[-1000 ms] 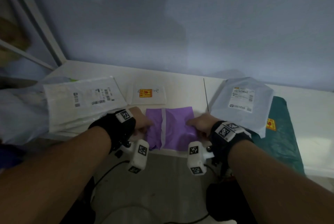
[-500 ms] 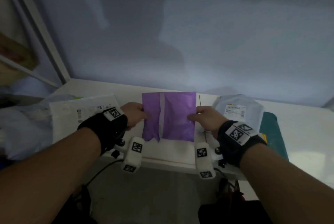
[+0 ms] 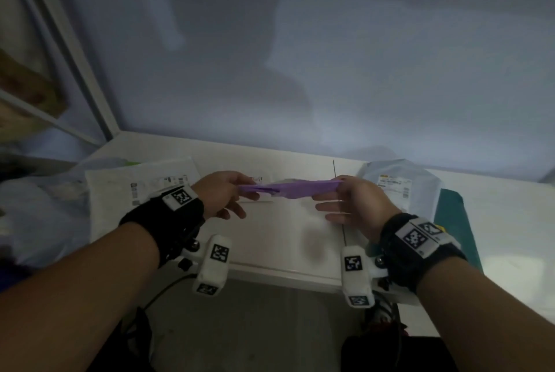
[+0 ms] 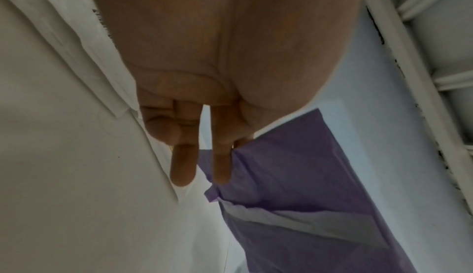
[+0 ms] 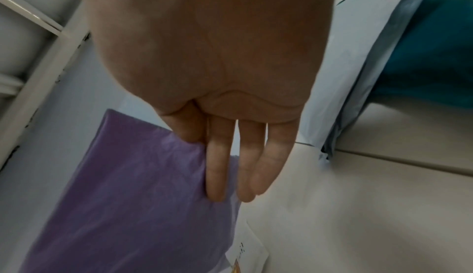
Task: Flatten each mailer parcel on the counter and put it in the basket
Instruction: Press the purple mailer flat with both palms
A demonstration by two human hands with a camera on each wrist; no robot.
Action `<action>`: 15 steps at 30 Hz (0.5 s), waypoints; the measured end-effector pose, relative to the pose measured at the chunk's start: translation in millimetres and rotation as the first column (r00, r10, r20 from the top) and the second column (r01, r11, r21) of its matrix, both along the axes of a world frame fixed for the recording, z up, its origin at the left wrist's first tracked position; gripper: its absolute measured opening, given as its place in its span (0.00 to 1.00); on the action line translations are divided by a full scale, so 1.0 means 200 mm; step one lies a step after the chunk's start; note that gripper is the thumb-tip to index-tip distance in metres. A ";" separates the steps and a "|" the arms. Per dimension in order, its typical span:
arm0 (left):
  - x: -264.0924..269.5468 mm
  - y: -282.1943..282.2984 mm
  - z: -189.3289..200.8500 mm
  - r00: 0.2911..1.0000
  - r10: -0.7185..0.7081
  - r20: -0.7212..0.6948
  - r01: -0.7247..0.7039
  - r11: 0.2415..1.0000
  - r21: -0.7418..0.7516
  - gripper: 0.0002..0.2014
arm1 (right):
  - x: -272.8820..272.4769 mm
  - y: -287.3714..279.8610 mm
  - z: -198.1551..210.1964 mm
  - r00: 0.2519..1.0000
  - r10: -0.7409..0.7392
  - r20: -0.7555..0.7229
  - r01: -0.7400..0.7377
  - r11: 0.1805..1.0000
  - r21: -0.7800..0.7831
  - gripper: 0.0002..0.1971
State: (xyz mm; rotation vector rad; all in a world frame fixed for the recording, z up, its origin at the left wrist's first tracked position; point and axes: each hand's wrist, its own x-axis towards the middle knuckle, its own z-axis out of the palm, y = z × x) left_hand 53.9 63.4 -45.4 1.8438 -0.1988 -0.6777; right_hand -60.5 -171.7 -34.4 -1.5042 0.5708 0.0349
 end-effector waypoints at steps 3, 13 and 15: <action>-0.01 0.01 0.03 0.999 0.017 -0.046 -0.019 0.999 -0.050 0.15 | 0.01 0.01 0.02 0.999 -0.031 -0.013 0.031 1.000 -0.001 0.19; 0.02 0.08 0.19 0.999 0.037 0.008 -0.036 0.994 -0.106 0.12 | 0.04 0.06 0.17 0.997 -0.002 0.079 -0.008 0.992 0.124 0.09; 0.01 0.08 0.21 0.995 0.008 0.099 0.001 0.996 -0.085 0.03 | 0.03 0.06 0.20 0.994 -0.007 0.111 -0.010 0.989 0.147 0.07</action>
